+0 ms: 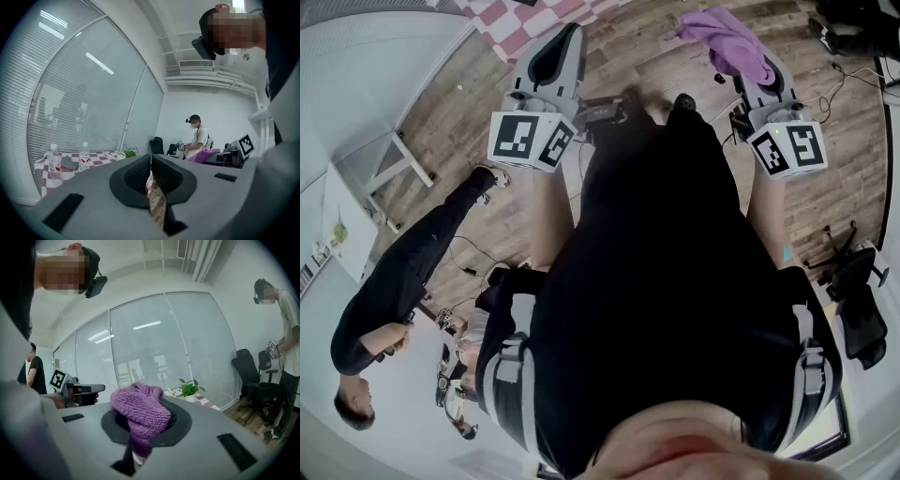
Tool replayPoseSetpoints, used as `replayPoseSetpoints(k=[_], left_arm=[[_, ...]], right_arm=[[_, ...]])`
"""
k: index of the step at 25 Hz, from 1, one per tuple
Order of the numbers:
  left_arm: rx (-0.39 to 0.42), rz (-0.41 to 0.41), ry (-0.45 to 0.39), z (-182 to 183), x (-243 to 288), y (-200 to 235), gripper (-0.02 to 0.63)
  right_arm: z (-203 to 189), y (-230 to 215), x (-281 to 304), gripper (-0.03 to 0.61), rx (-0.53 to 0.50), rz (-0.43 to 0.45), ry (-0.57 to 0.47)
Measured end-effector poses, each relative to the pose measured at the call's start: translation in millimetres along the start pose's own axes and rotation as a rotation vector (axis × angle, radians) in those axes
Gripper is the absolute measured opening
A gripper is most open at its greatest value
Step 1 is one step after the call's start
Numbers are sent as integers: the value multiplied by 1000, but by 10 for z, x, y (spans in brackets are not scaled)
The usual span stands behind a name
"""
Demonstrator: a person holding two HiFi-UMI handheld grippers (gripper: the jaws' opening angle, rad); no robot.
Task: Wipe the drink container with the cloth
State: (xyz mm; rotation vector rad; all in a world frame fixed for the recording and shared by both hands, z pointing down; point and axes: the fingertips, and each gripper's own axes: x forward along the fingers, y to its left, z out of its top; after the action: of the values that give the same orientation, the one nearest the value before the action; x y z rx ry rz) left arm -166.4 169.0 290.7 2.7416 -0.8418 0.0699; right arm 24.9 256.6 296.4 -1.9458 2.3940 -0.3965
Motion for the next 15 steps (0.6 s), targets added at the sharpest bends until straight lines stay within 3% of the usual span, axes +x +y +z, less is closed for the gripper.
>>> replayPoseSetpoints(k=[6, 15], left_arm=[[-16, 8, 2, -17, -31, 105, 41], [-51, -41, -14, -93, 53, 65, 40]], right_arm=[[-10, 7, 24, 52, -11, -18, 11], [-30, -106, -102, 54, -62, -104, 30]])
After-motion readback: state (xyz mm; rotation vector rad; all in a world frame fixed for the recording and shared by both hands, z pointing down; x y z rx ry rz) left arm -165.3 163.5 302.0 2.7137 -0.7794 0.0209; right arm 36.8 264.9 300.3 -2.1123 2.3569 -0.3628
